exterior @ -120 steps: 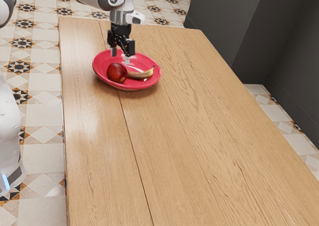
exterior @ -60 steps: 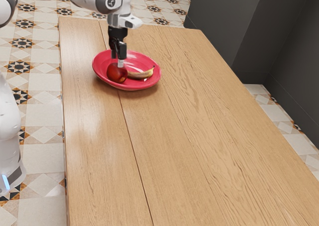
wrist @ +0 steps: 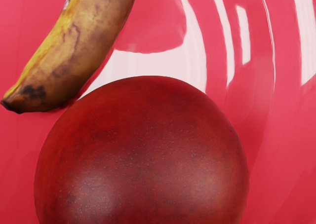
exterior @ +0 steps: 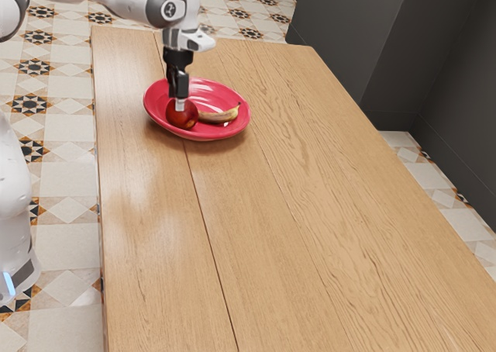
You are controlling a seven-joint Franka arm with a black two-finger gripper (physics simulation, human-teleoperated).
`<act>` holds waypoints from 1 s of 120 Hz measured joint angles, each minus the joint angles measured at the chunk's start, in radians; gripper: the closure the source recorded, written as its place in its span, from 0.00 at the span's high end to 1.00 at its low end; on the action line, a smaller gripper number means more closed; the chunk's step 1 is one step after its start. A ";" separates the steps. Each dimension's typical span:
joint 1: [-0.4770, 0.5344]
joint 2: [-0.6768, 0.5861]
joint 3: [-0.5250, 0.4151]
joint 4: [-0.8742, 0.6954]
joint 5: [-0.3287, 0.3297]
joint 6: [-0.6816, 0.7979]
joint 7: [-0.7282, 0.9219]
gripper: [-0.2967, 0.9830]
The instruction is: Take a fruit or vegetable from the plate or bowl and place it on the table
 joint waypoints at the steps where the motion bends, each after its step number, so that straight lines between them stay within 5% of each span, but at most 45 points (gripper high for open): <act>1: 0.000 0.002 0.000 0.000 0.000 0.000 0.001 0.77; 58: -0.024 0.088 -0.001 0.015 -0.039 0.051 0.048 0.77; 105: -0.025 0.050 -0.002 0.019 -0.041 0.103 0.042 0.60; 120: -0.141 0.040 -0.011 0.092 -0.038 0.117 0.038 0.60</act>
